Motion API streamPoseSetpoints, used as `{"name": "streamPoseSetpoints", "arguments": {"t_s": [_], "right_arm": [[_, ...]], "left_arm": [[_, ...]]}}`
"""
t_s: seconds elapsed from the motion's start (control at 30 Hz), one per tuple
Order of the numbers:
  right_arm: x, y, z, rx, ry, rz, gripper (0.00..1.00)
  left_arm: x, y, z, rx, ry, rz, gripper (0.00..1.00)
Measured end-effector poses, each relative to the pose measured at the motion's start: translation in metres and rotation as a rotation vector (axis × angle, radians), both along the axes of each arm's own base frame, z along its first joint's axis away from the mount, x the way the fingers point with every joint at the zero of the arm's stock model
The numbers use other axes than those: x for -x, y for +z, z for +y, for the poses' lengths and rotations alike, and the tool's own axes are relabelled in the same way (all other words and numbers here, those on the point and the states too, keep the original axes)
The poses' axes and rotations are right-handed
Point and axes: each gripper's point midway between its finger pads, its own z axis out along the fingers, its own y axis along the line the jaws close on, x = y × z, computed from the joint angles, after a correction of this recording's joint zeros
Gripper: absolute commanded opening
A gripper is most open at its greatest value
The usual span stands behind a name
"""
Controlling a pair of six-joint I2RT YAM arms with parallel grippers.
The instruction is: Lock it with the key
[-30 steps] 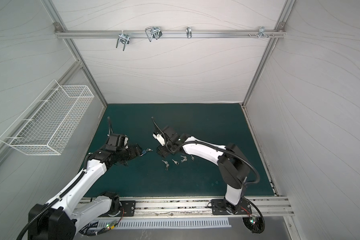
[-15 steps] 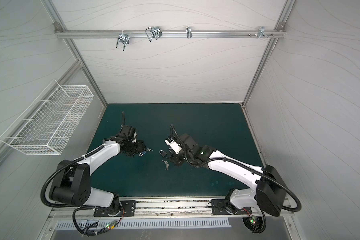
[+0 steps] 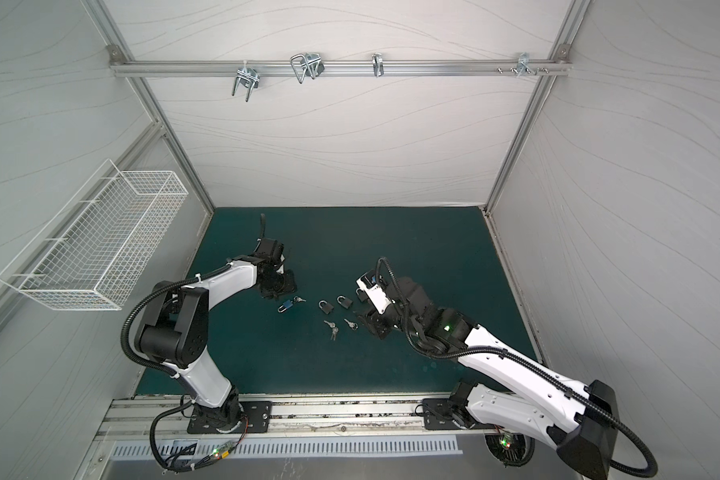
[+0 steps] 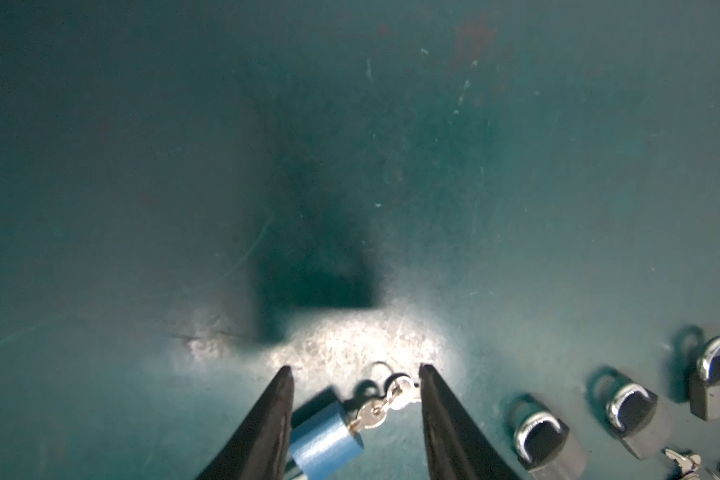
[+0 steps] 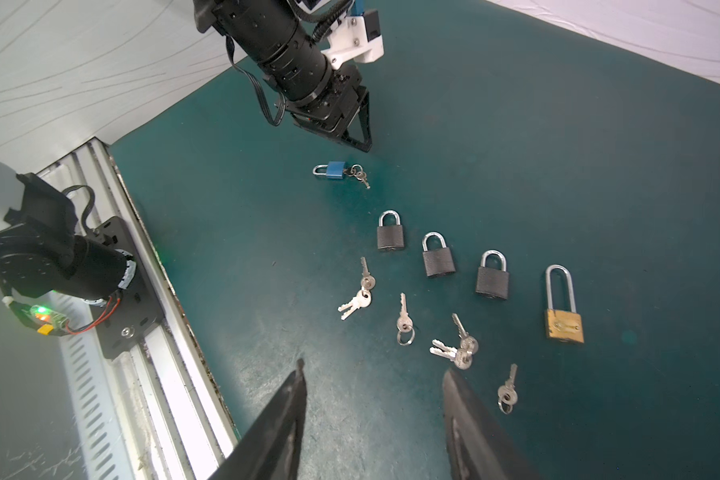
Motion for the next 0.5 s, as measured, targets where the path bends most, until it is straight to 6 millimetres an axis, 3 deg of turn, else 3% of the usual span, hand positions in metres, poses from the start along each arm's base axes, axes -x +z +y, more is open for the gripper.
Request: {"name": "streamPoseSetpoints", "arguments": {"t_s": [0.5], "right_arm": [[-0.010, -0.003, -0.010, 0.017, -0.047, 0.001, 0.55]], "left_arm": [[0.020, -0.012, -0.025, 0.034, -0.084, 0.064, 0.50]]}}
